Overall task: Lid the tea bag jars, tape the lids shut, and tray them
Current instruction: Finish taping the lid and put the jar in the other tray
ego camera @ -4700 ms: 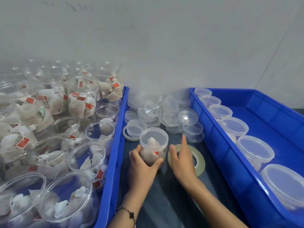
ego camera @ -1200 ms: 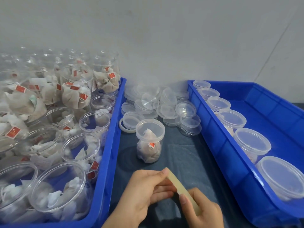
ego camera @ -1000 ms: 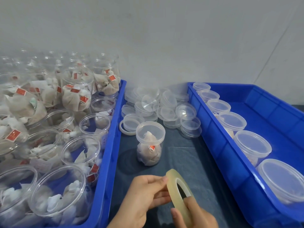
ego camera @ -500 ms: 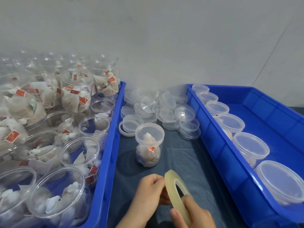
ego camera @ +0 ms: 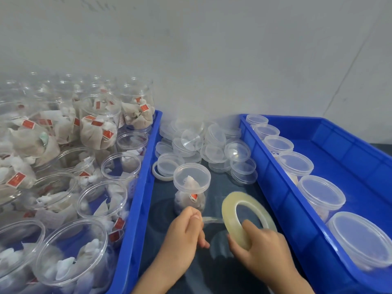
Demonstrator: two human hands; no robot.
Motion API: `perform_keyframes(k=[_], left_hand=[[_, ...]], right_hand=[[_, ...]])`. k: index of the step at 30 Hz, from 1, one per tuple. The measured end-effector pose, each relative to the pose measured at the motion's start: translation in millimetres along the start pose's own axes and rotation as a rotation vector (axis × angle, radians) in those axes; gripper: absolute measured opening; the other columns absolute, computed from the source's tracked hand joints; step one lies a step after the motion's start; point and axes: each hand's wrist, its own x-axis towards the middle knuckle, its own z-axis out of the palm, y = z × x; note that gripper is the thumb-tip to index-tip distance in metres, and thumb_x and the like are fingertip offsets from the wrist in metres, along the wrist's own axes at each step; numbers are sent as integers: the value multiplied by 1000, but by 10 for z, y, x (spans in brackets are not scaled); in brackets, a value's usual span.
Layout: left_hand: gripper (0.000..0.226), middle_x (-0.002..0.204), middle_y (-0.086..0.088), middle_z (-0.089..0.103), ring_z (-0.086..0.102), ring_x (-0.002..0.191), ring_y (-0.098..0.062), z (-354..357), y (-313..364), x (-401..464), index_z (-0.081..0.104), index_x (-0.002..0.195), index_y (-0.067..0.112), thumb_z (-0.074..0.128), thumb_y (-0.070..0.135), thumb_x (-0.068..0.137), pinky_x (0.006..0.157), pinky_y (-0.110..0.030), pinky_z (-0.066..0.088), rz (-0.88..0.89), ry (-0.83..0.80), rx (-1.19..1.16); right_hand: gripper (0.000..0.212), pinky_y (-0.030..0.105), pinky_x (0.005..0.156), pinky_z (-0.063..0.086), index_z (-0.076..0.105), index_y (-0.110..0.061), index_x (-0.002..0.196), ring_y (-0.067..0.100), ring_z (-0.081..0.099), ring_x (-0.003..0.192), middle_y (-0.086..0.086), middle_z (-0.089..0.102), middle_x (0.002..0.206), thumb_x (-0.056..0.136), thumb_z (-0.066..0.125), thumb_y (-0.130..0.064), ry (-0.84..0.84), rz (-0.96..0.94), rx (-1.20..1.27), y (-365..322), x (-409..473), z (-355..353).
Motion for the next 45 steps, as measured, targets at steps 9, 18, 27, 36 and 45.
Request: perform_keyframes(k=[9,18,27,36,45], left_hand=[[29,54,-1,44,48,47,-14,56,-109,104,42,70,4,44,15,97,61,-37,55,-7,-13,-362],[13,61,13,64,58,58,-3,-116,-52,412,59,70,27,64,32,81,59,-20,45,515,411,178],[21,57,7,53,51,51,-17,-84,-500,658,47,77,25,39,40,88,47,-29,36,668,752,306],[30,56,-6,53,52,46,-32,-58,-545,652,52,72,7,39,28,89,40,-35,41,707,718,569],[32,61,-13,58,55,49,-36,-30,-578,697,53,74,4,39,29,88,42,-39,45,669,730,590]], right_hand=[[46,31,62,42,51,-20,84,20,59,71,-2,64,77,87,33,-62,76,120,-92,56,621,148],[39,23,42,30,56,-6,66,24,48,37,6,52,42,76,70,-42,451,-3,-125,-2,888,105],[44,21,41,27,58,-10,59,24,45,30,1,45,35,68,75,-49,569,-20,-5,14,897,304],[47,26,48,20,27,-24,57,17,35,51,-13,36,49,72,43,-66,316,125,58,141,799,330],[40,22,46,13,34,-23,64,14,28,48,-14,31,49,78,51,-57,327,183,61,136,831,388]])
